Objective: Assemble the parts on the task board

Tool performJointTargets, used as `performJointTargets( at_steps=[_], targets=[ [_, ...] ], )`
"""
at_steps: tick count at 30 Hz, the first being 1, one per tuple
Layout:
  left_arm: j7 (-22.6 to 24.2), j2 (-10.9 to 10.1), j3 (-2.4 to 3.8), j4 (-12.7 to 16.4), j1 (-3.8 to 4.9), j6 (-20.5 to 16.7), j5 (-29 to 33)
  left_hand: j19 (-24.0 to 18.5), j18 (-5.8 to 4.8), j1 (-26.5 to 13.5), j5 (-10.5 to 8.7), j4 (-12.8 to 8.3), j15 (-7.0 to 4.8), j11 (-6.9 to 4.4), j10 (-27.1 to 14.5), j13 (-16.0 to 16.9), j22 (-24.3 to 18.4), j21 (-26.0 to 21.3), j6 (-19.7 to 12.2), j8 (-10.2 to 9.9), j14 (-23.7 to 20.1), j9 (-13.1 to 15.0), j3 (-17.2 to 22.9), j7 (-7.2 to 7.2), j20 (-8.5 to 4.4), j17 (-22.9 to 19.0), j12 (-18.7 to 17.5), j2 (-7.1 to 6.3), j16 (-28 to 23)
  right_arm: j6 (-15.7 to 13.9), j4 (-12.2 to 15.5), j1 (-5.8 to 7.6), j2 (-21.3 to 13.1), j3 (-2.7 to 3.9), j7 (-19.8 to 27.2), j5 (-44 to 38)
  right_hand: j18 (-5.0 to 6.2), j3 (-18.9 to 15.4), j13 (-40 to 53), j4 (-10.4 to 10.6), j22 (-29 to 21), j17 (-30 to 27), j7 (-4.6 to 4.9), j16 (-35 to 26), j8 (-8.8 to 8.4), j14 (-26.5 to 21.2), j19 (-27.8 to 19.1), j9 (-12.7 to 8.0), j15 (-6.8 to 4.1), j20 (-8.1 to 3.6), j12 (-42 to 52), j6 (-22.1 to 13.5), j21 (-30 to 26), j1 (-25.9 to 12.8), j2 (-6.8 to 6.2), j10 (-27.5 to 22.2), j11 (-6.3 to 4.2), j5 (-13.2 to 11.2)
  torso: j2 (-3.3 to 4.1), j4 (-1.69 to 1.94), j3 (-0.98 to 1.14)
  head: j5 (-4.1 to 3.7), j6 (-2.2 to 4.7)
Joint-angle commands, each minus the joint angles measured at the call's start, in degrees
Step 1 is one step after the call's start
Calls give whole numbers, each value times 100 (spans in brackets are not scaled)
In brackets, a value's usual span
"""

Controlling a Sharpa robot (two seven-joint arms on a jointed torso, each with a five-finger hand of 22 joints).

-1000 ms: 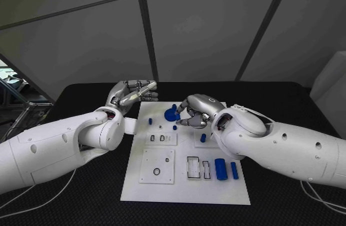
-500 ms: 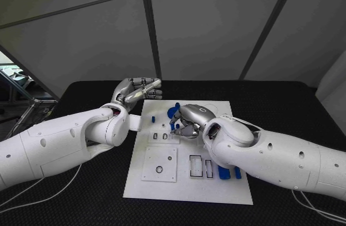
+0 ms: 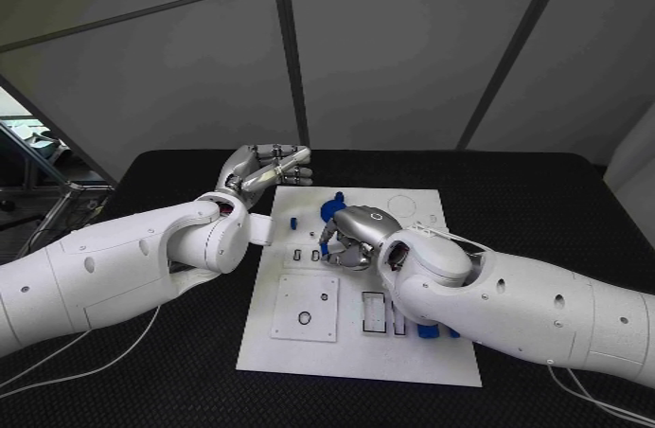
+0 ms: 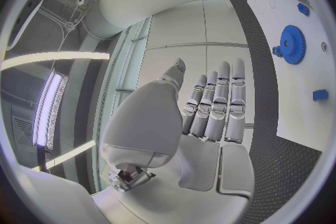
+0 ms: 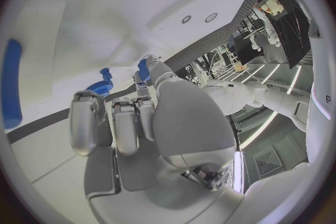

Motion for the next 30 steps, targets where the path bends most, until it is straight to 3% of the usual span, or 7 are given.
performJointTargets(
  at_steps=[1,6,14,30],
  targets=[
    [10,14,6,1,12,69,-28,-48,-44,17,-20,-39,28,29,-1,-1,8,23,1,-31,-23,-2,10,44,-9,9,-33,29,-24,177,-17,7,29,-1,8,-148,-9,38,875,-13,351,1510,-28,31,2,596,-8,77,-28,-42,-20,29,9,-21,-32,109,-2,25,0,3,2,19,-7],
    [10,18,6,-1,13,70,-28,-48,-44,17,-20,-39,28,29,-1,-1,8,23,1,-31,-23,-2,10,44,-9,9,-33,29,-24,257,-72,4,67,-10,22,-158,-9,45,873,-4,352,1510,-24,31,-1,596,-8,80,-24,-39,-22,25,9,-48,-49,107,2,-4,-1,-3,2,13,-8],
    [11,13,6,1,13,74,-28,-52,-44,17,-20,-42,28,30,-3,-1,10,26,1,-33,-26,-2,12,44,-8,11,-35,32,-27,307,-146,2,104,-106,27,-203,-5,51,851,8,333,1510,-16,31,-12,596,-20,81,-19,-34,-45,9,-2,-87,-74,89,9,-29,-1,3,-1,28,-18],
    [-1,-13,6,0,15,79,-28,-59,-44,7,-21,-40,31,33,-7,-1,13,30,-1,-38,-30,-3,12,49,-6,16,-40,37,-33,334,-180,2,86,-124,-20,-272,2,98,822,-32,299,1510,19,31,-63,596,-44,74,2,-17,-78,-77,-25,-97,-170,58,36,-71,-5,-1,5,59,-32]
  ],
)
